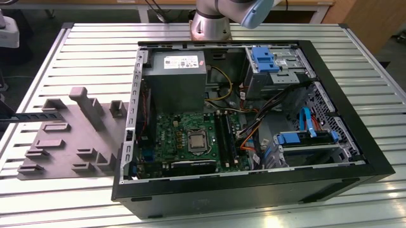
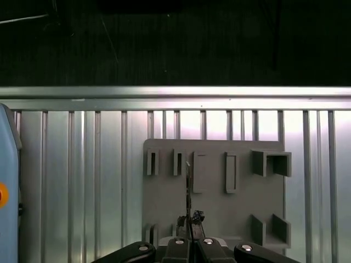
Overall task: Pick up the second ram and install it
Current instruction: 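Pick up the second ram and move it above second insertion slot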
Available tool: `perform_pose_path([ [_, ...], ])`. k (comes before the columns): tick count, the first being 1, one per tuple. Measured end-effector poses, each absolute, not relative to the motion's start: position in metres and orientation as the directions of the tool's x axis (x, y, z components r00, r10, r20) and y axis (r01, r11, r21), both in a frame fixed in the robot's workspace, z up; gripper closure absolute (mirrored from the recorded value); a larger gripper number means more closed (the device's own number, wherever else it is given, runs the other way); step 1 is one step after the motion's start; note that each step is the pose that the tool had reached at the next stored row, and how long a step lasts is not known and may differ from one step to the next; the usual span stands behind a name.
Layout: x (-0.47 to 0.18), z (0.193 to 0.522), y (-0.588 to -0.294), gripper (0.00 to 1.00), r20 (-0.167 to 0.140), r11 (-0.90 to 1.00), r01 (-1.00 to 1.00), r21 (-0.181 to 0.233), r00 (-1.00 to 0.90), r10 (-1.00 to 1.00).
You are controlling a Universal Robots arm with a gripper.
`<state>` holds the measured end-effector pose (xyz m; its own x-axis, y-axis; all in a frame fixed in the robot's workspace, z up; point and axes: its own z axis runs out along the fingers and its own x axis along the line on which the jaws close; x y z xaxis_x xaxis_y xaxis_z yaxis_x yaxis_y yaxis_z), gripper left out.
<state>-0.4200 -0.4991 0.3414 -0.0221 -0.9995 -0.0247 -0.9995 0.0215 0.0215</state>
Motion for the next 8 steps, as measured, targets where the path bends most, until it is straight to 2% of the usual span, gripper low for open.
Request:
perform_pose_path([
  [8, -0.4200, 0.3497, -0.4979, 0.89, -0.025, 0.022, -1.000, 0.022, -0.022, -0.999],
])
